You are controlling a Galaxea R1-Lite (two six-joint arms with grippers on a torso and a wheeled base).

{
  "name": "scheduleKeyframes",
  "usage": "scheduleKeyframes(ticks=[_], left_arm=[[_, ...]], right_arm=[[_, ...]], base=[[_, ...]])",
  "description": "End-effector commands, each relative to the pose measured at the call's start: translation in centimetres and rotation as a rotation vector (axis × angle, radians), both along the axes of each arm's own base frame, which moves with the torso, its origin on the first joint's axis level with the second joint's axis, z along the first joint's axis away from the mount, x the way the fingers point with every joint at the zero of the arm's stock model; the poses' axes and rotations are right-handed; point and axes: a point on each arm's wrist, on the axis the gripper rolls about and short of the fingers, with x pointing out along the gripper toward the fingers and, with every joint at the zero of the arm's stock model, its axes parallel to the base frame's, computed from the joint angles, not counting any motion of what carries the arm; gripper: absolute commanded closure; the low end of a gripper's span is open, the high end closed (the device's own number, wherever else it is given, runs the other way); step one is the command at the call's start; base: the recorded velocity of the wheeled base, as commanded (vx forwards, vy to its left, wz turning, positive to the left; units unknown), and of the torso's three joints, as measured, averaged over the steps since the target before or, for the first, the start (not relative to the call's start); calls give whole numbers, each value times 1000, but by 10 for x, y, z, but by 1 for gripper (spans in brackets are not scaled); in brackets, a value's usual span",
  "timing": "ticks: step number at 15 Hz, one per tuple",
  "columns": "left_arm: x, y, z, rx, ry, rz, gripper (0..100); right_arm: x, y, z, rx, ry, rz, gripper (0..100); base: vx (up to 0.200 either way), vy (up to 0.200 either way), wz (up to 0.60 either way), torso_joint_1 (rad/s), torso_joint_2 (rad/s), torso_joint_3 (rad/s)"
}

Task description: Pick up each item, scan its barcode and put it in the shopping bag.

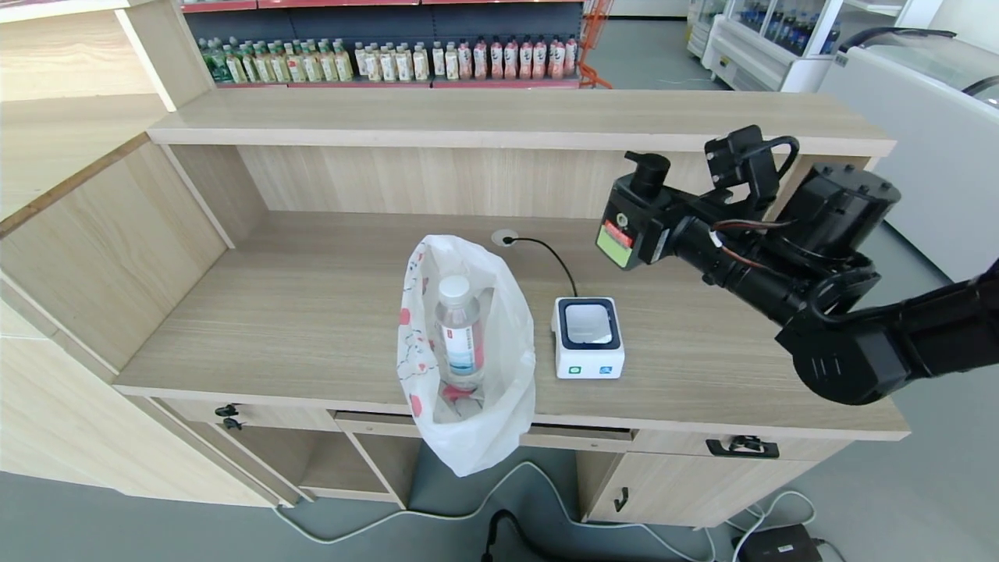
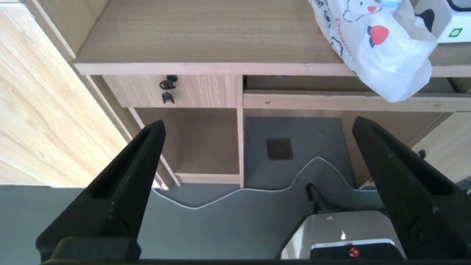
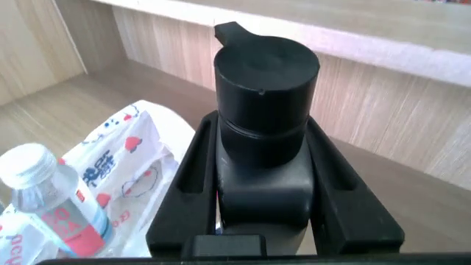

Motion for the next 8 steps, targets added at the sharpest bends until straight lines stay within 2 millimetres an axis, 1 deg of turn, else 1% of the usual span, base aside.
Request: scheduleKeyframes(ticks=[1, 4, 5, 8], left_arm=[[0, 0, 0, -1, 2, -1, 0], [0, 0, 0, -4, 2, -1, 0], [0, 0, 0, -4, 2, -1, 0], [0, 0, 0, -4, 2, -1, 0]], right_arm=[[-9, 1, 14, 7, -27, 11, 100], [-4, 3, 15, -6, 8, 7, 100], [2, 5, 17, -4, 5, 5, 100], [4, 4, 12, -10, 36, 6, 100]], base=[[0, 200, 0, 32, 12, -2], [0, 0, 0, 0, 0, 0], [0, 0, 0, 0, 0, 0], [0, 0, 0, 0, 0, 0]])
